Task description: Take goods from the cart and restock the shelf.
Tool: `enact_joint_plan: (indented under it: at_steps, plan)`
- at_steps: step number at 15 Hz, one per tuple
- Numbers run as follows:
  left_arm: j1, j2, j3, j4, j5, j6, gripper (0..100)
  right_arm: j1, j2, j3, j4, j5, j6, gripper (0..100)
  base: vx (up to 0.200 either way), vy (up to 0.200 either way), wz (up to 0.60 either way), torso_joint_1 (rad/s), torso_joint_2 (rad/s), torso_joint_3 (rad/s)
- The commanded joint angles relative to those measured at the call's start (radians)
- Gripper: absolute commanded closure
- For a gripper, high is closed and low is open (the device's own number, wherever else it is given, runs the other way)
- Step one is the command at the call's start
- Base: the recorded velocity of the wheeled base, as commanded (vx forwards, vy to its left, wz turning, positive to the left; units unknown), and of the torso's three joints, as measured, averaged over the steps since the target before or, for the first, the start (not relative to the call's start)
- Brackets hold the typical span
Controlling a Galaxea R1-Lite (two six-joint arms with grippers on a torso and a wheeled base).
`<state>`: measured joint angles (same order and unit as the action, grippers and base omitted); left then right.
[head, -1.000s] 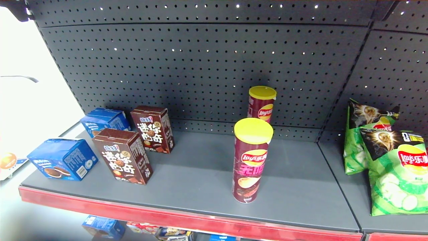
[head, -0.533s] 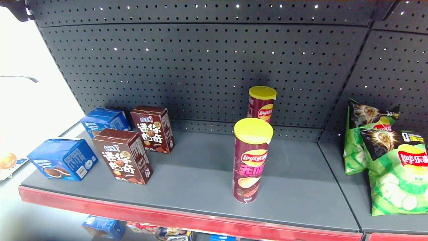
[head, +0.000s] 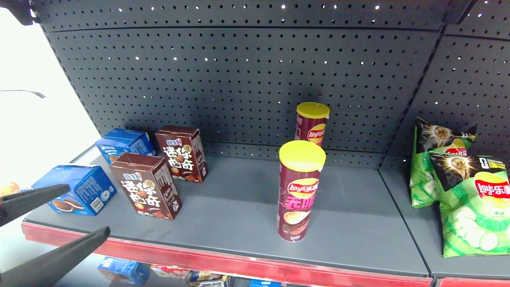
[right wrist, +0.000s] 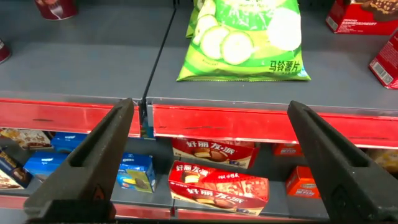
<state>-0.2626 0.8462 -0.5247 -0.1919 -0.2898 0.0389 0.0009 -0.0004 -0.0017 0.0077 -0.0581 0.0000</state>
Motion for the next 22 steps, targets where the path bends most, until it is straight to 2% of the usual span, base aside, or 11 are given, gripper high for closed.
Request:
enact_joint_plan:
  at_steps: [1,3,4,7,8,10,12,13,16,18,22]
  plan:
    - [-0.136,0.145,0.003,-0.077,0.093,0.006,0,0.001,0.000,0.000,0.000,0.000,0.000,0,0.000,0.000,0.00,0.000,0.00,0.000]
    - [-0.198,0.171,0.020,-0.139,0.113,-0.017,0,0.001,0.000,0.000,0.000,0.000,0.000,0,0.000,0.000,0.00,0.000,0.00,0.000]
    - [-0.218,0.175,0.023,-0.152,0.115,-0.024,0,0.001,0.000,0.000,0.000,0.000,0.000,0,0.000,0.000,0.00,0.000,0.00,0.000]
    - [-0.279,0.195,0.031,-0.158,0.116,-0.076,0,0.001,0.000,0.000,0.000,0.000,0.000,0,0.000,0.000,0.00,0.000,0.00,0.000]
    - [-0.282,0.200,0.031,-0.159,0.116,-0.083,0,0.001,0.000,0.000,0.000,0.000,0.000,0,0.000,0.000,0.00,0.000,0.00,0.000]
    - [-0.288,0.251,0.038,-0.201,0.115,-0.134,0,0.001,0.000,0.000,0.000,0.000,0.000,0,0.000,0.000,0.00,0.000,0.00,0.000]
    - [-0.303,0.303,0.041,-0.235,0.115,-0.169,0,0.001,0.000,0.000,0.000,0.000,0.000,0,0.000,0.000,0.00,0.000,0.00,0.000]
    - [-0.303,0.327,0.041,-0.236,0.113,-0.175,0,0.001,0.000,0.000,0.000,0.000,0.000,0,0.000,0.000,0.00,0.000,0.00,0.000]
    - [-0.307,0.393,0.029,-0.238,0.106,-0.234,0,0.001,0.000,0.000,0.000,0.000,0.000,0,0.000,0.000,0.00,0.000,0.00,0.000]
    - [-0.323,0.444,0.031,-0.254,0.106,-0.241,0,0.001,0.000,0.000,0.000,0.000,0.000,0,0.000,0.000,0.00,0.000,0.00,0.000]
    - [-0.316,0.593,0.038,-0.396,0.109,-0.240,0,0.001,0.000,0.000,0.000,0.000,0.000,0,0.000,0.000,0.00,0.000,0.00,0.000]
